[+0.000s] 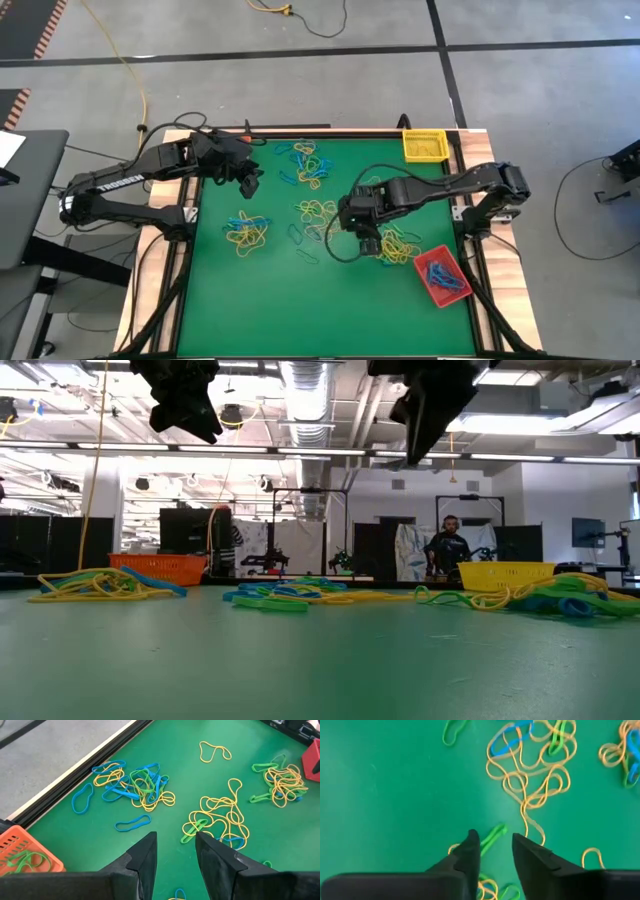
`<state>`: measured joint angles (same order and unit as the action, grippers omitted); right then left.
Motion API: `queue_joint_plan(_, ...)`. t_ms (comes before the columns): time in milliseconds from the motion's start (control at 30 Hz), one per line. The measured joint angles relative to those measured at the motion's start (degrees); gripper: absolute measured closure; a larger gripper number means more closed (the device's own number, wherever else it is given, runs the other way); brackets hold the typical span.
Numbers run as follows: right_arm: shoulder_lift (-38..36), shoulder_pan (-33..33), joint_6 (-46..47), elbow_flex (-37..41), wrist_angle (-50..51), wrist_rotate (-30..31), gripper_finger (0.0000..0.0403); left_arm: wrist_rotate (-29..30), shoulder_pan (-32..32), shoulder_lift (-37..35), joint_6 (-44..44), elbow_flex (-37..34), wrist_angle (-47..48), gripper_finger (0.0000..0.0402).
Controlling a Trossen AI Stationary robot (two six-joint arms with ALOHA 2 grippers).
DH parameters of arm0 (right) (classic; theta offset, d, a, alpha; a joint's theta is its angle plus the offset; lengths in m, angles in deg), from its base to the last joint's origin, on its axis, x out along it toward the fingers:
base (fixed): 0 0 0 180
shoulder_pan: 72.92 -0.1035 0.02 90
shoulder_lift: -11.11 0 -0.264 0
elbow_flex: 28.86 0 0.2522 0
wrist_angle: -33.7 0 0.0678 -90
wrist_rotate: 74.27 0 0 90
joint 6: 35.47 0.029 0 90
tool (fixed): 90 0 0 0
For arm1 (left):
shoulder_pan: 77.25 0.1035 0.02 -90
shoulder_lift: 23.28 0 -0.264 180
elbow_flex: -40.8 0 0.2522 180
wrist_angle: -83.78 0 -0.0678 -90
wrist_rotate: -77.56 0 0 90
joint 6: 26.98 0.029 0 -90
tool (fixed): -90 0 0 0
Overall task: Sort rubber bands into baskets
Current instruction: Put the yellow rubber band into the yellow bin
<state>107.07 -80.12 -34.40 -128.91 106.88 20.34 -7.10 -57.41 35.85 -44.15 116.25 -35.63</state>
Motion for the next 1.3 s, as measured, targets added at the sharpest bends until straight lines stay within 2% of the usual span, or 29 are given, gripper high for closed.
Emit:
queue_joint_plan(133,0.0,0.7,-3.2,2.3,-9.0,0.5,0.0211,0.0,0.0,0.0,0.0,0.0,0.0,0.0278)
queue_joint_plan(233,0.1,2.5,-5.9,6.0,-14.9,1.1,0.0199,0.0,0.0,0.0,0.0,0.0,0.0,0.0278)
queue_joint_plan(433,0.1,9.5,-8.4,13.8,-29.9,1.3,0.0206,0.0,0.0,0.0,0.0,0.0,0.0,0.0278)
queue_joint_plan(567,0.9,13.7,-9.1,17.8,-39.9,-1.6,0.0216,0.0,0.0,0.0,0.0,0.0,0.0,0.0278)
queue_joint_plan(700,5.2,16.6,-9.3,19.1,-42.2,-4.5,0.0223,0.0,0.0,0.0,0.0,0.0,0.0,0.0278)
queue_joint_plan(900,12.8,18.6,-10.6,19.1,-43.0,-3.5,0.0228,0.0,0.0,0.0,0.0,0.0,0.0,0.0278)
queue_joint_plan(1033,15.0,19.8,-10.6,19.0,-45.1,-1.0,0.0235,0.0,0.0,0.0,0.0,0.0,0.0,0.0278)
queue_joint_plan(1300,17.1,21.2,-10.6,18.9,-47.8,-2.4,0.0240,0.0,0.0,0.0,0.0,0.0,0.0,0.0278)
